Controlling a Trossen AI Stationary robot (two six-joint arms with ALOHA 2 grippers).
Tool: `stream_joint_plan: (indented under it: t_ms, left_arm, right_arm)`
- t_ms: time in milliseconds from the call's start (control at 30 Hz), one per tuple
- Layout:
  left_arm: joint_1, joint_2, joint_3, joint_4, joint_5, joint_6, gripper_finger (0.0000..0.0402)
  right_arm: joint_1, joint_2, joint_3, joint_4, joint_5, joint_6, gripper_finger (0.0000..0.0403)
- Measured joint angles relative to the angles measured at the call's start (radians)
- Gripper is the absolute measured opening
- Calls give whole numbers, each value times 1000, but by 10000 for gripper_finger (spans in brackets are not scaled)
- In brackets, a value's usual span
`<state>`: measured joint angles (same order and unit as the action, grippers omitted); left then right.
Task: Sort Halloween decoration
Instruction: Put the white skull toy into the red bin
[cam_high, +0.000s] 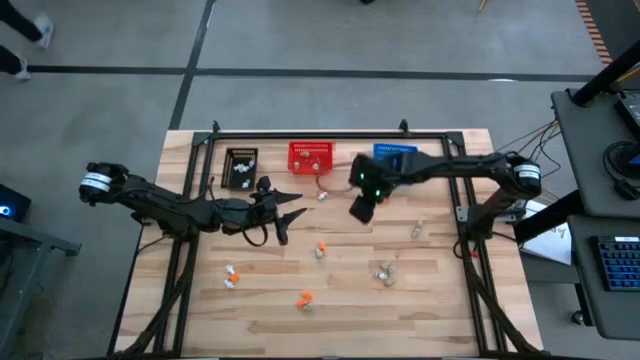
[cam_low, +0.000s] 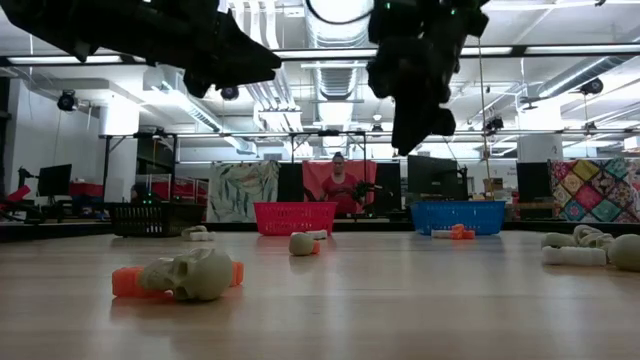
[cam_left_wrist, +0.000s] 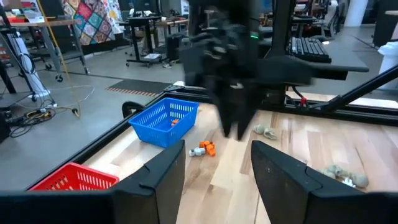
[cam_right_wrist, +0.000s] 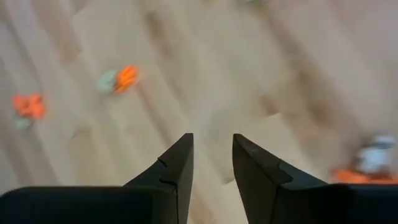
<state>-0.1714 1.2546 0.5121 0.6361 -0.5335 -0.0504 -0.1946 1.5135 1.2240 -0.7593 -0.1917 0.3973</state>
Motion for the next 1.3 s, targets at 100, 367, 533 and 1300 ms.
stream_joint_plan:
  t_ms: [100, 367, 533, 1300]
  left_arm:
    - [2, 2, 0, 18, 0, 0, 162]
    - [18, 3, 0, 21, -8, 24, 161]
    - [31, 3, 0, 22, -8, 49, 161]
    - [127, 3, 0, 22, -9, 107, 162]
  right_arm:
    - [77, 0, -1, 0, 0, 45, 94]
    - [245, 0, -22, 0, 8, 204, 77]
    - [310, 0, -71, -5, 8, 320, 71]
    - [346, -197, -381, -186, 40, 770, 140]
